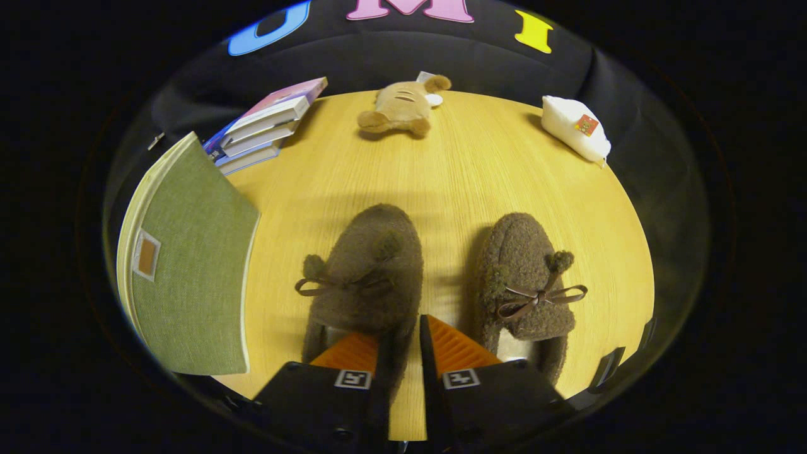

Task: Open the storage box then place both shoes into the box .Put the left shoe in first, then the right shoe, with the right side of both shoes facing outward in a uniform manner.

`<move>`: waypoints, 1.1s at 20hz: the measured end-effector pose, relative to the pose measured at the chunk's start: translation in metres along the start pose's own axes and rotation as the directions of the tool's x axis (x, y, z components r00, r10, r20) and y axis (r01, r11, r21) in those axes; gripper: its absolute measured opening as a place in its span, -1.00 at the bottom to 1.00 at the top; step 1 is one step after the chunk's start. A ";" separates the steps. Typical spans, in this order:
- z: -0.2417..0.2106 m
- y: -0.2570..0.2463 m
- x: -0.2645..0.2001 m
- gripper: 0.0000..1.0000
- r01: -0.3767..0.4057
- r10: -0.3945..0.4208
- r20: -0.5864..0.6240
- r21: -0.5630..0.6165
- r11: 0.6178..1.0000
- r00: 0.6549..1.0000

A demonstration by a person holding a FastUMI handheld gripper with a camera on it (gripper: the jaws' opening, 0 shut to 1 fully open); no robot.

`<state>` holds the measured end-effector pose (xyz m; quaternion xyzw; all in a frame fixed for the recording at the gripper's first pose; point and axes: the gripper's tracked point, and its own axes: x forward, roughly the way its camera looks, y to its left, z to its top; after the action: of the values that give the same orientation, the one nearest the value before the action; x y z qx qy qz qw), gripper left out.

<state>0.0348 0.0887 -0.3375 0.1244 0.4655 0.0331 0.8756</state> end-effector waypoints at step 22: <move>0.075 0.062 -0.129 -0.89 -0.216 0.210 0.172 0.011 0.976 0.962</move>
<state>0.0278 0.1120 -0.1779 0.1893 0.3736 0.1094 0.9015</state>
